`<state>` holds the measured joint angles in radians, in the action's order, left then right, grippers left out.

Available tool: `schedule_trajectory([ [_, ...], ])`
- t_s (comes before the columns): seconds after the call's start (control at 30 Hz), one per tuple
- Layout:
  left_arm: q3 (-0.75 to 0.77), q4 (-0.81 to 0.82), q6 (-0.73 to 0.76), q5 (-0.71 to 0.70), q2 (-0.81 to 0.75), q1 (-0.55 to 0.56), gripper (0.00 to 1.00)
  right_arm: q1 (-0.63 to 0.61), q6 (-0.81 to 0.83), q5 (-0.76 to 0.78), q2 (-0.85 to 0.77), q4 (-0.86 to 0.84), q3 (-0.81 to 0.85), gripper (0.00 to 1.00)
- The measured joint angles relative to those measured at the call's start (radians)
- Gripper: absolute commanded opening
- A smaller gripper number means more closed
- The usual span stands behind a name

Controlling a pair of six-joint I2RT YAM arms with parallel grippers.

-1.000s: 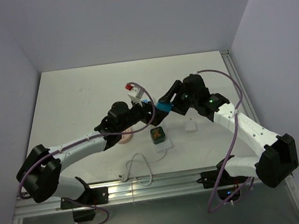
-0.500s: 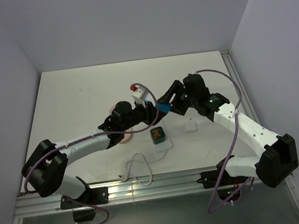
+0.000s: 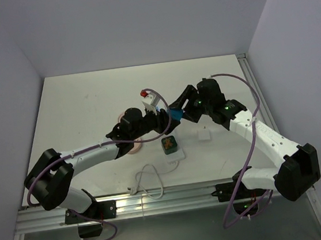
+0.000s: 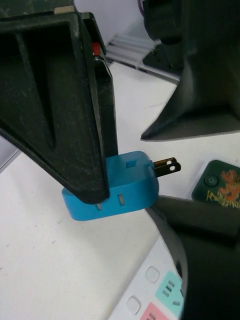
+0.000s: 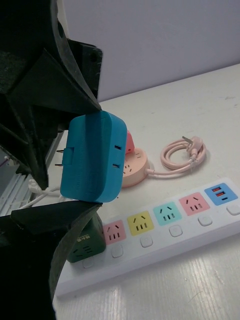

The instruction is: Insert the plug

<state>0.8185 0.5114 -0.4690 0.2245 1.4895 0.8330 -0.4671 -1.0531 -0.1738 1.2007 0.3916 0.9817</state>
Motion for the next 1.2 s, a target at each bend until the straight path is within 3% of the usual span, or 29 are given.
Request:
schedule_trajectory([
  [0.07,0.002,0.001,-0.003,0.0,0.0,0.002,0.78,-0.003,0.0,-0.009,0.0,0.001,0.0,0.0],
  [0.13,0.002,0.001,-0.006,-0.003,0.0,0.002,0.83,-0.005,0.0,-0.013,0.0,0.001,0.0,0.0],
  [0.27,0.0,0.001,-0.022,-0.017,-0.004,-0.001,0.87,-0.006,0.004,-0.014,0.0,0.002,0.0,0.0],
  [0.43,-0.025,0.019,-0.04,-0.021,-0.039,-0.029,0.84,-0.006,0.007,-0.024,0.0,0.002,0.0,0.0],
  [0.8,-0.021,0.048,-0.053,-0.006,-0.04,-0.047,0.36,-0.024,0.006,-0.039,0.0,0.002,0.0,0.0],
  [0.9,-0.01,0.049,-0.068,0.006,-0.027,-0.048,0.17,-0.026,0.011,-0.037,-0.001,0.001,0.0,0.0],
  [0.93,-0.01,0.052,-0.079,0.012,-0.024,-0.052,0.01,-0.026,0.017,-0.035,-0.001,-0.002,0.0,0.0],
  [1.2,-0.011,0.068,-0.103,0.014,-0.034,-0.056,0.0,-0.026,0.082,-0.04,0.001,0.01,0.031,0.09],
])
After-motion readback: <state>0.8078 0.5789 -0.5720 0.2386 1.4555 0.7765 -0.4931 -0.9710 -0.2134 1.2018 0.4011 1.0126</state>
